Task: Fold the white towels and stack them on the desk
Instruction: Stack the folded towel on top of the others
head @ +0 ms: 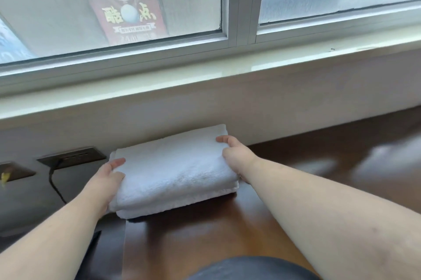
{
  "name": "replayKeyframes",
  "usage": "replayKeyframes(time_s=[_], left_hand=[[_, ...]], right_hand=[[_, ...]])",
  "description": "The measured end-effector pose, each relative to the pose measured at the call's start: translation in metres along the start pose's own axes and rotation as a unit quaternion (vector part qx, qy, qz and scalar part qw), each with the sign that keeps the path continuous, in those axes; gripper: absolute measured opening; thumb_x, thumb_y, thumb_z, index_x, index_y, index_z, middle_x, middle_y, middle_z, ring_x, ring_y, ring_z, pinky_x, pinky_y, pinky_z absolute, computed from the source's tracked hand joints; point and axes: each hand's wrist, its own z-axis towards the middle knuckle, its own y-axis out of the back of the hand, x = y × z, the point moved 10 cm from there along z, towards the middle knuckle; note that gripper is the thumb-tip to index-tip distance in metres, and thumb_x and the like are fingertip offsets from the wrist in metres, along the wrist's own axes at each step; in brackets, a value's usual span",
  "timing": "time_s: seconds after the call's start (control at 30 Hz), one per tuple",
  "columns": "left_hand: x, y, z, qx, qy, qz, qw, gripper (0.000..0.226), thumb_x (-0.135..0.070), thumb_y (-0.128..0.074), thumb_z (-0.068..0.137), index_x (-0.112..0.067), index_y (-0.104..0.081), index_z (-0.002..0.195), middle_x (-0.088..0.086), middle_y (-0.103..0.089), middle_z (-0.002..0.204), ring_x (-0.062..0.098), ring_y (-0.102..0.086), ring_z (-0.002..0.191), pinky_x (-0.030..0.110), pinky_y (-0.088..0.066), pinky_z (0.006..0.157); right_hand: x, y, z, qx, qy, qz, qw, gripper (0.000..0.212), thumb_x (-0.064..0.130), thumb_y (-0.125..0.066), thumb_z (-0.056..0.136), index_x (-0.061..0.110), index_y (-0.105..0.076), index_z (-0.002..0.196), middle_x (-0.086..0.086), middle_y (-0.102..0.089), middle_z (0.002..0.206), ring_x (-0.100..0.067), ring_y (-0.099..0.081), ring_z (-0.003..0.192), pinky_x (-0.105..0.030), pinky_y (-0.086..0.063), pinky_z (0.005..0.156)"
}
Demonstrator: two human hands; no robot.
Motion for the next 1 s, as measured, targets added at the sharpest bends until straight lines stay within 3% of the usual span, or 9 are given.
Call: replayKeyframes(time_s=[0.1,0.2,0.37,0.43,0.53,0.6,0.7,0.83,1.0], left_hand=[[-0.001,-0.006,0.004,0.015,0.006,-0.037,0.999,0.031,-0.023,-0.049,0.094,-0.041,-0.058,0.118,0.009,-0.063,0.102,0.025,-0.06,0.066,0.034,-0.051,0.055],[-0.007,-0.004,0.013,0.008,-0.004,-0.033,0.999,0.024,-0.033,-0.06,0.092,-0.034,-0.06,0.116,0.005,-0.063,0.114,0.032,-0.063,0.1,0.049,-0.053,0.087],[-0.017,0.006,0.014,-0.016,-0.032,-0.086,0.996,0.033,-0.011,-0.059,0.089,-0.042,-0.061,0.1,0.002,-0.067,0.098,0.023,-0.069,0.064,0.032,-0.055,0.053],[-0.018,0.007,0.017,-0.03,-0.044,-0.072,0.996,0.035,-0.012,-0.058,0.087,-0.046,-0.062,0.097,-0.003,-0.067,0.099,0.022,-0.069,0.066,0.031,-0.054,0.056],[-0.015,-0.004,0.017,-0.017,-0.055,0.035,0.998,0.037,-0.018,-0.054,0.088,-0.041,-0.057,0.118,-0.003,-0.06,0.109,0.019,-0.061,0.072,0.027,-0.048,0.061],[-0.013,-0.009,0.016,-0.018,-0.029,0.106,0.994,0.042,-0.023,-0.053,0.089,-0.031,-0.051,0.13,0.004,-0.059,0.104,0.022,-0.059,0.078,0.029,-0.045,0.065],[-0.04,0.0,0.006,-0.125,-0.074,0.276,0.95,0.053,-0.025,-0.056,0.082,-0.03,-0.047,0.134,0.013,-0.045,0.134,0.039,-0.048,0.114,0.044,-0.041,0.095],[-0.101,-0.05,-0.03,-0.105,-0.344,0.393,0.846,0.063,-0.017,-0.047,0.08,-0.024,-0.041,0.143,0.01,-0.036,0.152,0.034,-0.036,0.133,0.047,-0.028,0.11],[-0.046,-0.054,0.0,-0.007,-0.19,0.438,0.879,0.072,-0.045,-0.03,0.089,-0.029,-0.006,0.154,0.003,-0.004,0.163,0.028,-0.005,0.148,0.053,-0.012,0.117]], right_hand=[[-0.003,0.001,0.002,-0.007,-0.013,-0.005,1.0,0.054,0.012,-0.032,0.082,0.049,-0.052,0.115,0.0,-0.047,0.067,-0.009,-0.032,0.032,-0.014,-0.027,0.035],[-0.002,0.0,0.005,-0.02,-0.017,-0.015,1.0,0.048,0.02,-0.037,0.081,0.048,-0.054,0.115,0.001,-0.055,0.071,-0.008,-0.037,0.034,-0.014,-0.03,0.036],[-0.01,-0.001,0.009,-0.026,-0.012,-0.017,0.999,0.051,0.023,-0.038,0.076,0.056,-0.052,0.112,-0.001,-0.06,0.08,-0.013,-0.043,0.043,-0.02,-0.036,0.042],[-0.014,0.0,0.01,-0.029,-0.01,-0.015,0.999,0.052,0.023,-0.039,0.076,0.06,-0.052,0.111,-0.001,-0.062,0.088,-0.017,-0.046,0.051,-0.022,-0.039,0.044],[-0.012,-0.002,0.009,-0.032,0.002,-0.059,0.998,0.052,0.024,-0.04,0.082,0.051,-0.049,0.125,-0.004,-0.06,0.096,-0.014,-0.049,0.047,-0.02,-0.04,0.044],[0.002,-0.001,0.007,-0.055,0.029,-0.145,0.987,0.051,0.026,-0.042,0.086,0.045,-0.047,0.133,-0.005,-0.048,0.124,-0.019,-0.061,0.075,-0.025,-0.05,0.06],[0.044,-0.004,-0.002,-0.144,0.143,-0.379,0.903,0.055,0.026,-0.045,0.088,0.035,-0.043,0.142,-0.006,-0.02,0.158,-0.031,-0.033,0.133,-0.043,-0.036,0.103],[0.072,-0.049,-0.01,-0.098,0.248,-0.438,0.858,0.057,0.031,-0.038,0.095,0.027,-0.03,0.151,-0.007,-0.011,0.164,-0.027,-0.008,0.149,-0.049,-0.017,0.116],[0.036,-0.051,0.008,-0.038,0.159,-0.517,0.84,0.072,0.058,-0.026,0.091,0.034,-0.005,0.155,-0.007,0.004,0.165,-0.026,0.009,0.151,-0.057,-0.006,0.118]])
